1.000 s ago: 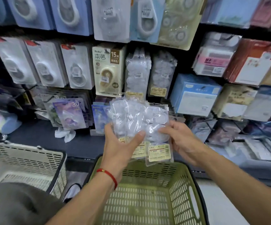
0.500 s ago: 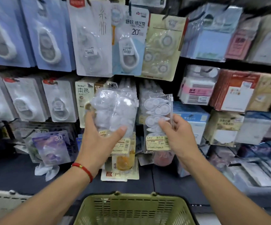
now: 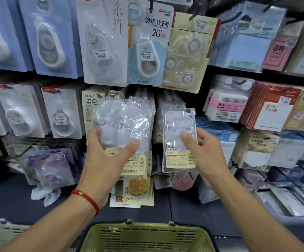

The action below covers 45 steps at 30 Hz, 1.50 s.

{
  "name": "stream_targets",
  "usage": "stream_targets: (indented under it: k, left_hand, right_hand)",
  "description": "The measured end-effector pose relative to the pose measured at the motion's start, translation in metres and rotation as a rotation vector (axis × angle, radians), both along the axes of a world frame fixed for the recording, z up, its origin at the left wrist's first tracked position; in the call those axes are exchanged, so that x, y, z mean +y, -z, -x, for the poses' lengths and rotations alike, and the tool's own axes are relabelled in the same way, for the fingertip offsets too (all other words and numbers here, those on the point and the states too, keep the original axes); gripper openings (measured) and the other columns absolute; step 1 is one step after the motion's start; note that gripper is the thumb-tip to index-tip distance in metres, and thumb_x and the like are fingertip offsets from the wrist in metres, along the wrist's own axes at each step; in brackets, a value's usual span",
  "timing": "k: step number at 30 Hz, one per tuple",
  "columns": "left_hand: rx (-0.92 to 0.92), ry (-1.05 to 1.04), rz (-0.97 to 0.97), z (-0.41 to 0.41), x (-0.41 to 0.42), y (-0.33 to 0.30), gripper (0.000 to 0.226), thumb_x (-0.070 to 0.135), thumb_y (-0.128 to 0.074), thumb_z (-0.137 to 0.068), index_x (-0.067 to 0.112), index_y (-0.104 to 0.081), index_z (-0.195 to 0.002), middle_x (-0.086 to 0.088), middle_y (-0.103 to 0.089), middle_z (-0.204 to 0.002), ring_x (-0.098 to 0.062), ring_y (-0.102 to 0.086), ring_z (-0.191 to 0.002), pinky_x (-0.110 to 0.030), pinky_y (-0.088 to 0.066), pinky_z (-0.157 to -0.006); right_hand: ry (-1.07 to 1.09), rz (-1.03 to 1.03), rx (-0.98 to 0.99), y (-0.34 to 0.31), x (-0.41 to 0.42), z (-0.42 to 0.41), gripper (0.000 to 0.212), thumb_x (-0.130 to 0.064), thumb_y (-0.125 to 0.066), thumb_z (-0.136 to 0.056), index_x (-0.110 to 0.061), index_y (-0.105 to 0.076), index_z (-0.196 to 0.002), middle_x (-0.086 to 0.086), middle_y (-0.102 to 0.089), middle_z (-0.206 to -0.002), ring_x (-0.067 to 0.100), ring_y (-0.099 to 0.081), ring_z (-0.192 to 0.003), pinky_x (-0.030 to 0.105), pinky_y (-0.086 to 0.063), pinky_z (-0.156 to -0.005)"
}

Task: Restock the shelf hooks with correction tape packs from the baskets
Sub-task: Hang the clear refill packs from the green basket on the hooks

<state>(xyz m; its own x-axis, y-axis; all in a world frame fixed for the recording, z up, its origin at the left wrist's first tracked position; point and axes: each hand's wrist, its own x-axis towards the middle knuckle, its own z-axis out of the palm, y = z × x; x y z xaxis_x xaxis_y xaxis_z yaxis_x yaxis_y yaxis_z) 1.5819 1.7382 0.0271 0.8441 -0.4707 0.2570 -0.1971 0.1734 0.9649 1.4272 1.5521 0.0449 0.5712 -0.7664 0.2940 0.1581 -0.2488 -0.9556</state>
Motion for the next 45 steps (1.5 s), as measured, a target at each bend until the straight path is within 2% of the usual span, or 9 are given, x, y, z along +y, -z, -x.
stream_targets:
  k: [5,9,13,18,25,27,31,39,45]
  left_hand:
    - [0.061,0.043,0.034,0.002,0.001,-0.001,0.099,0.064,-0.092,-0.051,0.045,-0.046,-0.136,0.016,-0.068,-0.128,-0.006,-0.068,-0.116,-0.043,-0.053,-0.106]
    - [0.109,0.14,0.041,0.01,-0.003,0.001,0.096,0.05,-0.1,-0.056,0.037,-0.049,-0.137,0.014,-0.073,-0.123,-0.009,-0.07,-0.114,-0.036,-0.057,-0.098]
    - [0.119,0.203,0.067,0.018,-0.006,0.004,0.08,0.042,-0.093,-0.058,0.037,-0.052,-0.126,0.019,-0.075,-0.11,0.0,-0.073,-0.099,-0.013,-0.057,-0.073]
    - [0.206,0.246,0.11,0.015,-0.006,0.001,0.087,0.043,-0.096,-0.057,0.032,-0.051,-0.131,0.006,-0.078,-0.114,-0.018,-0.078,-0.099,-0.033,-0.064,-0.074]
    - [0.215,0.216,0.106,0.008,-0.002,0.0,0.086,0.058,-0.091,-0.062,0.038,-0.05,-0.136,0.012,-0.073,-0.126,-0.016,-0.072,-0.115,-0.041,-0.061,-0.091]
    - [0.183,0.167,0.082,0.006,-0.003,0.001,0.102,0.068,-0.09,-0.058,0.039,-0.045,-0.145,0.004,-0.063,-0.143,-0.024,-0.062,-0.131,-0.053,-0.054,-0.105]
    - [0.15,0.15,0.123,0.004,-0.002,0.0,0.115,0.073,-0.087,-0.054,0.05,-0.033,-0.152,0.01,-0.047,-0.159,-0.02,-0.046,-0.146,-0.056,-0.04,-0.118]
    - [0.148,0.142,0.148,0.002,0.0,0.0,0.107,0.071,-0.088,-0.058,0.044,-0.039,-0.15,0.014,-0.055,-0.151,-0.014,-0.051,-0.141,-0.052,-0.043,-0.116]
    - [0.173,0.143,0.119,0.003,0.0,0.0,0.088,0.061,-0.092,-0.063,0.041,-0.05,-0.137,0.014,-0.07,-0.131,-0.019,-0.066,-0.124,-0.053,-0.053,-0.105]
  right_hand:
    - [0.369,0.35,0.218,0.0,0.012,0.0,0.037,-0.038,-0.068,-0.099,-0.029,-0.057,-0.133,-0.014,-0.059,-0.126,0.005,-0.059,-0.113,0.027,-0.048,-0.098]
    - [0.104,0.337,0.238,0.006,0.042,-0.007,0.023,-0.043,-0.071,-0.096,-0.039,-0.065,-0.117,-0.015,-0.064,-0.119,-0.003,-0.063,-0.101,0.012,-0.05,-0.084]
    - [-0.088,0.133,0.21,0.02,0.058,-0.017,0.031,-0.054,-0.071,-0.094,-0.04,-0.065,-0.121,-0.013,-0.073,-0.109,0.011,-0.071,-0.098,0.033,-0.06,-0.086]
    - [-0.168,-0.028,0.08,0.017,0.053,-0.015,0.014,-0.025,-0.071,-0.1,-0.027,-0.075,-0.113,0.001,-0.08,-0.106,0.024,-0.078,-0.098,0.043,-0.065,-0.08]
    - [-0.015,-0.066,0.001,0.014,0.048,-0.009,0.012,-0.032,-0.058,-0.107,-0.036,-0.069,-0.106,0.005,-0.079,-0.098,0.037,-0.076,-0.084,0.048,-0.062,-0.056]
    - [0.122,0.009,-0.027,0.013,0.043,-0.008,0.01,-0.035,-0.057,-0.107,-0.036,-0.066,-0.11,0.004,-0.078,-0.098,0.04,-0.073,-0.088,0.058,-0.061,-0.07]
    - [0.182,0.102,-0.03,0.011,0.03,-0.004,0.012,-0.04,-0.057,-0.106,-0.042,-0.064,-0.115,-0.006,-0.077,-0.102,0.019,-0.072,-0.092,0.046,-0.058,-0.082]
    - [0.186,0.034,-0.079,0.009,0.032,-0.003,0.029,-0.057,-0.063,-0.086,-0.042,-0.069,-0.11,0.0,-0.08,-0.1,0.032,-0.077,-0.091,0.064,-0.06,-0.084]
    - [0.327,0.215,0.174,0.009,0.027,0.002,0.038,-0.044,-0.062,-0.1,-0.034,-0.056,-0.137,-0.017,-0.065,-0.125,0.007,-0.065,-0.109,0.04,-0.055,-0.095]
